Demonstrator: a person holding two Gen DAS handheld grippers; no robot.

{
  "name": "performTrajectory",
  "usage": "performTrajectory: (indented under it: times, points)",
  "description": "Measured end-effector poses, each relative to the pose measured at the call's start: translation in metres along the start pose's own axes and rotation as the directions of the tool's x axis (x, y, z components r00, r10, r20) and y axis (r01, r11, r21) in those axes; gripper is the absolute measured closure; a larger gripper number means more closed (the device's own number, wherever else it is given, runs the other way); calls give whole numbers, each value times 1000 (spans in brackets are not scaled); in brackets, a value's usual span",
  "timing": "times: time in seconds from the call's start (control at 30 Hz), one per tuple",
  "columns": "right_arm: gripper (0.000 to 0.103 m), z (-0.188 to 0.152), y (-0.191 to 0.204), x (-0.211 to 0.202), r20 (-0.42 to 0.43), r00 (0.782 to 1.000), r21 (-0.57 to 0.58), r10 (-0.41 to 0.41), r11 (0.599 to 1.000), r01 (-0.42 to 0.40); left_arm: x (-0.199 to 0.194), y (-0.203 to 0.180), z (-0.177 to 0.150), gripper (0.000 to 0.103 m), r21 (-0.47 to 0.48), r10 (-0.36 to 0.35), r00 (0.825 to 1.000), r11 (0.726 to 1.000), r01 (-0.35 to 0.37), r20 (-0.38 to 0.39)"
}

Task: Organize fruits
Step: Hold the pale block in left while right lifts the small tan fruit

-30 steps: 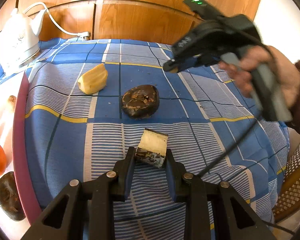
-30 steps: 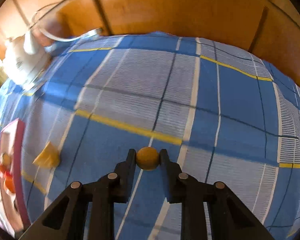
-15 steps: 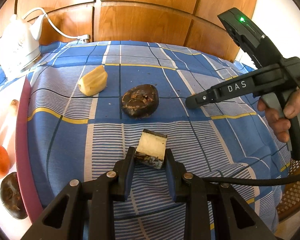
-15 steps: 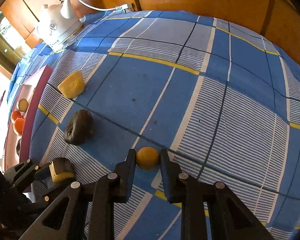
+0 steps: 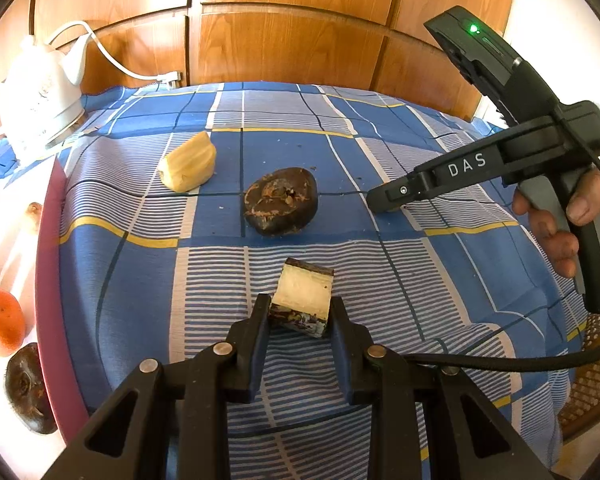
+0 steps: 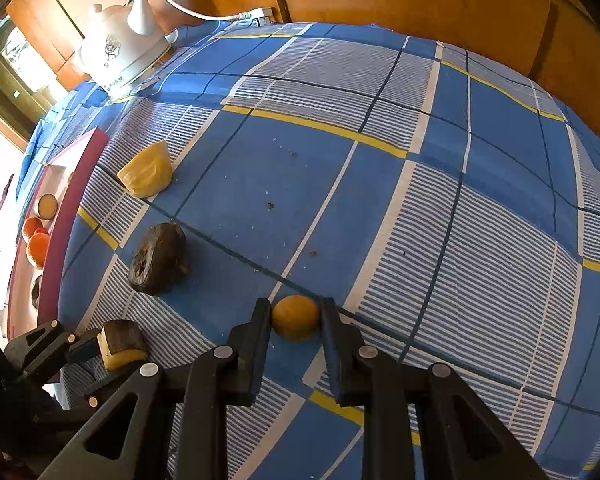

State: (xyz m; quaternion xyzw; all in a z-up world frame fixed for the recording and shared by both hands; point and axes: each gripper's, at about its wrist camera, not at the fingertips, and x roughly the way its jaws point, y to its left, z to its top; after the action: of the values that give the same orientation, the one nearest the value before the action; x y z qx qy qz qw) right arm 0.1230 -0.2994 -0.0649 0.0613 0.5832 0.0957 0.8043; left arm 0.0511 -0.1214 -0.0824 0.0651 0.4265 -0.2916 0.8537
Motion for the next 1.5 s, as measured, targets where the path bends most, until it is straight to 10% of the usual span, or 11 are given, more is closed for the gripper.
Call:
performTrajectory:
  times: [0.9, 1.03, 1.23, 1.5]
  points:
    - [53, 12, -21, -11, 62, 988, 171, 141, 974, -150, -3, 1, -2, 74, 8, 12, 1000, 1000, -12, 1]
    - [36, 15, -29, -27, 134, 981, 182, 139, 970, -163, -4, 1, -2, 74, 9, 12, 1000, 1000, -12, 0]
    - [38, 16, -36, -28, 116, 987, 196, 109, 972, -130, -4, 2, -3, 74, 7, 12, 1000, 1000, -12, -1]
    - [64, 14, -16, -12, 15, 998, 90, 65, 994, -66, -4, 3, -2, 74, 8, 13, 1000, 1000, -13, -5]
